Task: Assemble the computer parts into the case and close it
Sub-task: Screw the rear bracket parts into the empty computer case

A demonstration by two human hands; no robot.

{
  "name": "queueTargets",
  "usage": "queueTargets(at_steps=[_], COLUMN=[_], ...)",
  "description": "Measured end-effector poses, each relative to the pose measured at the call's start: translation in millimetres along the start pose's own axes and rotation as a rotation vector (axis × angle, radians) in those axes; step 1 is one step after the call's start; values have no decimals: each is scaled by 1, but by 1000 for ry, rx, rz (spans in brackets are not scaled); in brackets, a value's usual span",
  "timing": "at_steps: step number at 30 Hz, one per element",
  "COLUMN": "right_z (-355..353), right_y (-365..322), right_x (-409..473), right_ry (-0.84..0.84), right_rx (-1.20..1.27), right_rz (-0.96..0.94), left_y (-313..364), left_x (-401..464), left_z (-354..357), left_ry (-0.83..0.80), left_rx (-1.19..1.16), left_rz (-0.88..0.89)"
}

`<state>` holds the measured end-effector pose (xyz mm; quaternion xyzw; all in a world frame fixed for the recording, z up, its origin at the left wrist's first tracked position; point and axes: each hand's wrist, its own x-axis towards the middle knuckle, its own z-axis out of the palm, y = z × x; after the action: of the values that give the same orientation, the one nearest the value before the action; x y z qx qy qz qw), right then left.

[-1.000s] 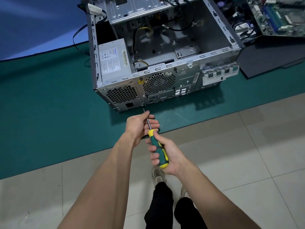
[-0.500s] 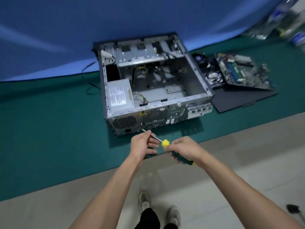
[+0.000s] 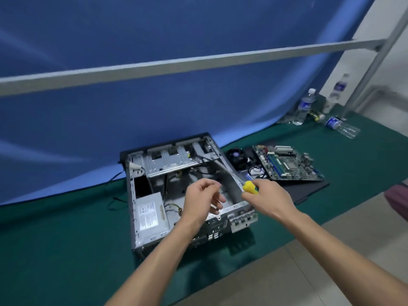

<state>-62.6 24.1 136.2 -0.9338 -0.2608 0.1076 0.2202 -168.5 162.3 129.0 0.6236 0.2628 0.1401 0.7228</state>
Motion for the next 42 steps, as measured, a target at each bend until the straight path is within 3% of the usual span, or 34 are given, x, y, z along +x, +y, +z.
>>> queueTargets(at_steps=[9,19,27,42], right_z=[7,61,109,164], right_y=[80,139,126,91], right_x=[101,197,236,280], right_ry=[52,-193,-351,-375], right_rx=[493,553,510,129], right_rz=[110,274,363,320], left_y=[-19,-65,-93,-98], left_x=[96,194,217,224], left_z=[56,100,114,113], left_ry=[-27,330,580,616], left_rx=[621,1119,896,807], left_rz=[-86,-159,-142,-123])
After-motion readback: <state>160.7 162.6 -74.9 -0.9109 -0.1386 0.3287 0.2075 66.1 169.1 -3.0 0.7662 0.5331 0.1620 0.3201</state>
